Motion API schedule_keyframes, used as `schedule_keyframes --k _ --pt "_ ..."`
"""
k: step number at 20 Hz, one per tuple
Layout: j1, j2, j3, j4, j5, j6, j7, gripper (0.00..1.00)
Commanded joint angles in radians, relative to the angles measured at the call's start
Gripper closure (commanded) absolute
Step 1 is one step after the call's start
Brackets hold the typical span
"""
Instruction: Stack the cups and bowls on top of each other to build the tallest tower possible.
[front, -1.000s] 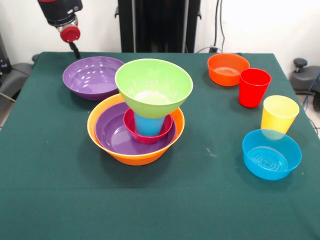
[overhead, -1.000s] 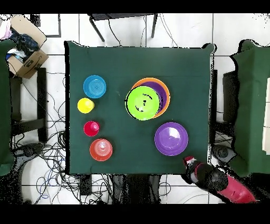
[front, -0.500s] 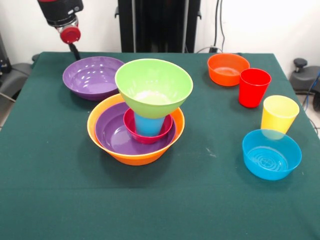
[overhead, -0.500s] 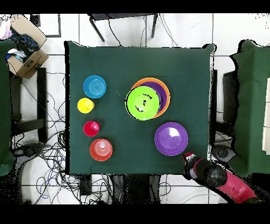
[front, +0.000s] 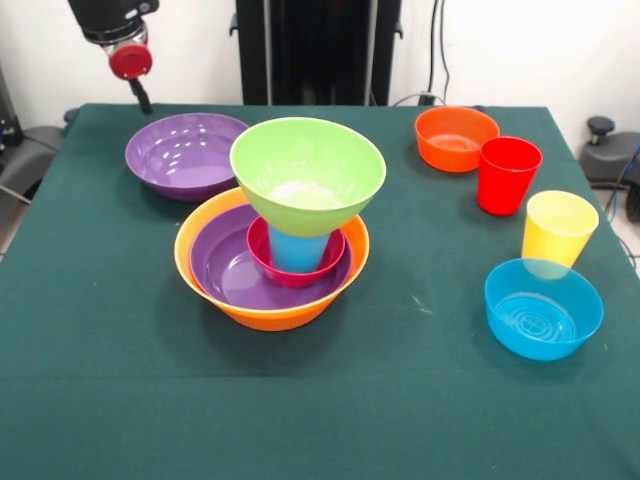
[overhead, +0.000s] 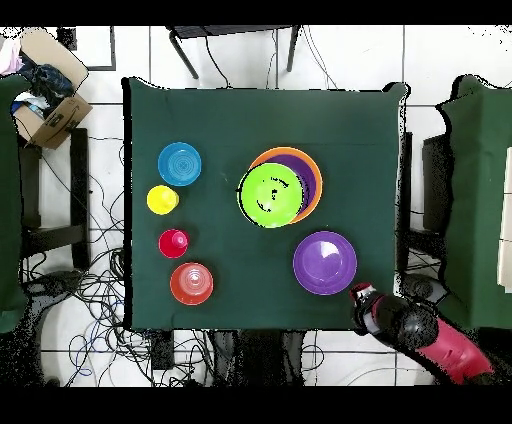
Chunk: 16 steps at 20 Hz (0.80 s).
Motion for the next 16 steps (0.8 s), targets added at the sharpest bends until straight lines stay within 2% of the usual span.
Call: schedule_keyframes --k 1,9,16 --pt "0.058 -0.034 0.088 -0.041 0.058 0.108 -0.013 0.00" --pt "0.055 -0.010 0.114 -0.040 0.075 0.060 -0.006 0.00" --pt "0.077 0.062 0.105 -0.074 0.071 -0.011 0.024 0.00"
